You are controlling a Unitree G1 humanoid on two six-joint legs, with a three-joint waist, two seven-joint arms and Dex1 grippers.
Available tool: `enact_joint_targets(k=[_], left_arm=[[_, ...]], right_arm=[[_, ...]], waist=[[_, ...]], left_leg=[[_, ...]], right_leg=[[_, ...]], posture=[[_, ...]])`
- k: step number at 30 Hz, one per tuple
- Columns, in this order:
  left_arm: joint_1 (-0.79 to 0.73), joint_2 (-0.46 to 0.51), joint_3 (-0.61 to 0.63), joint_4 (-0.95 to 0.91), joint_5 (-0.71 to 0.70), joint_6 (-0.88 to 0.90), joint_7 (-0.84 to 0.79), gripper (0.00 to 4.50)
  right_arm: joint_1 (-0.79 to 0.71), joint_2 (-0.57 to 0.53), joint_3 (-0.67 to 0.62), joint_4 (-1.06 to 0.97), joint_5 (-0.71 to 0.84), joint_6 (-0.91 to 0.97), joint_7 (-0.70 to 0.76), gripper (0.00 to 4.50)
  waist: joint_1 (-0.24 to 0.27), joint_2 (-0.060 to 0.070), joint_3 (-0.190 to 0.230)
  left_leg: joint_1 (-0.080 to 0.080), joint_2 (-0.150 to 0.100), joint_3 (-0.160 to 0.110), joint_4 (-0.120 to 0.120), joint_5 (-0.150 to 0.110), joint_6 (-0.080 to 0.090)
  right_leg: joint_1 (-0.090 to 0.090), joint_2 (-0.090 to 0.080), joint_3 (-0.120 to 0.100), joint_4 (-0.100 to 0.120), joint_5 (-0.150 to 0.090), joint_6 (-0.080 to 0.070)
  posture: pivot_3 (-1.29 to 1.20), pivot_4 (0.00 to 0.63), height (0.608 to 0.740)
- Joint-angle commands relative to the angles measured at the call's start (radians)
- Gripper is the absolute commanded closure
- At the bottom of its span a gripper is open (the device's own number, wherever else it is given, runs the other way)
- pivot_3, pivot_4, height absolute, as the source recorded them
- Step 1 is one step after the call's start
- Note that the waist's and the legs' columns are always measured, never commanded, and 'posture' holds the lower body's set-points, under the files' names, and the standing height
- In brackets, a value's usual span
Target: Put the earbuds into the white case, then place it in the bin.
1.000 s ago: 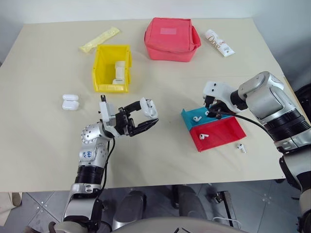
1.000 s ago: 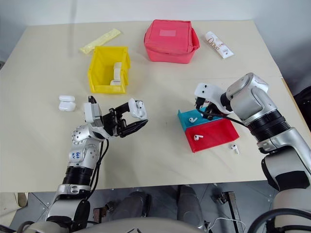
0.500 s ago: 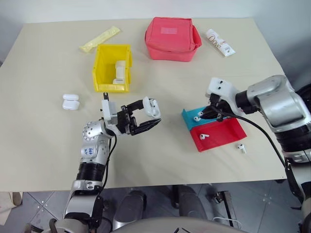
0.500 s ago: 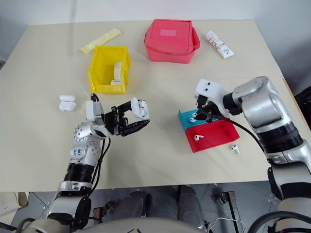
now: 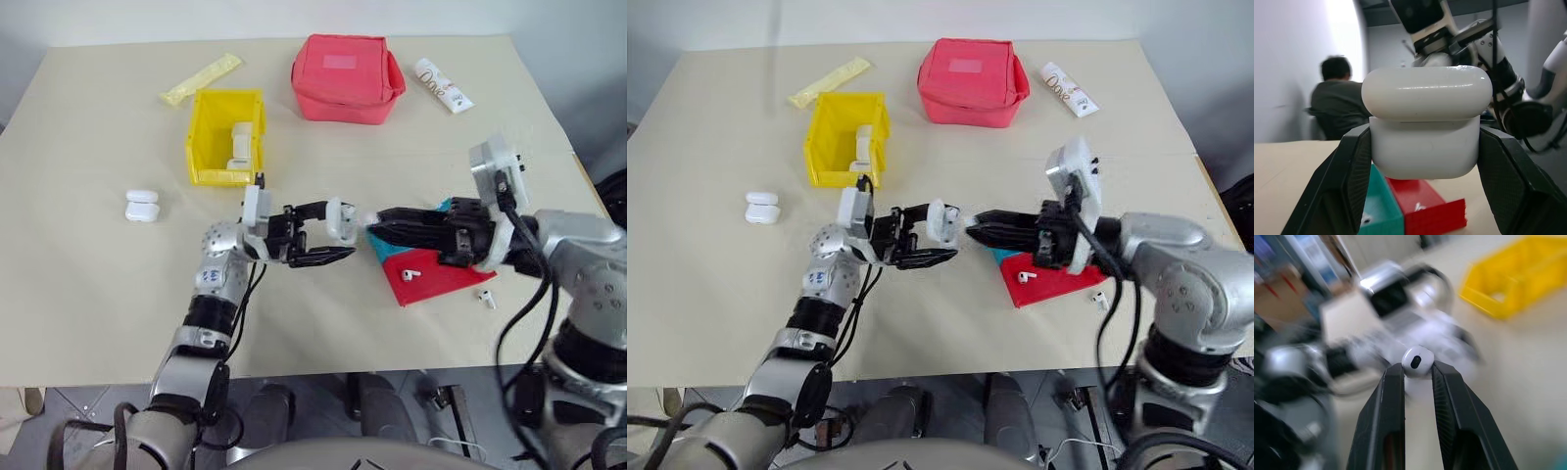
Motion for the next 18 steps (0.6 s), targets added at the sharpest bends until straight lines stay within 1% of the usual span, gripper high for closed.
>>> enact_joint_targets(k=[1,4,6,18], left_arm=[[-0.035,-0.003,0.006,0.038,-0.01,-0.007,-0.053,1.71],[-0.062,-0.011,0.002,0.068,-0.009,-0.009,-0.079,1.71],[-0.076,-0.016,0.001,0.083,-0.007,-0.014,-0.083,1.71],[-0.112,-0.009,0.02,0.148,-0.006,-0.052,-0.084,1.71]], right_arm=[[-0.012,0.075,-0.075,-0.061,0.083,0.079,-0.128,4.05],[-0.005,0.139,-0.1,-0.075,0.12,0.121,-0.212,4.05],[0.007,0.159,-0.107,-0.082,0.14,0.137,-0.251,4.05],[0.015,0.15,-0.148,-0.082,0.286,0.171,-0.412,4.05]], waist=[[-0.002,0.0,0.0],[-0.002,0.001,0.0],[-0.002,0.001,0.0],[-0.004,0.001,-0.001]], left_leg=[[0.0,0.0,0.0,0.0,0.0,0.0],[0.0,-0.001,0.0,0.0,0.0,0.0],[0.0,-0.001,0.0,0.0,0.0,0.0],[0.0,-0.001,0.0,-0.001,0.0,0.001]], right_leg=[[0.0,0.0,0.0,0.0,0.0,0.0],[0.0,0.0,0.0,0.001,0.0,0.0],[0.0,0.0,0.0,0.001,0.0,0.0],[-0.001,0.0,0.001,0.001,0.0,0.0]], posture=[[0.0,0.15,0.74],[0.0,0.15,0.74],[0.0,0.15,0.74],[0.0,0.15,0.74]])
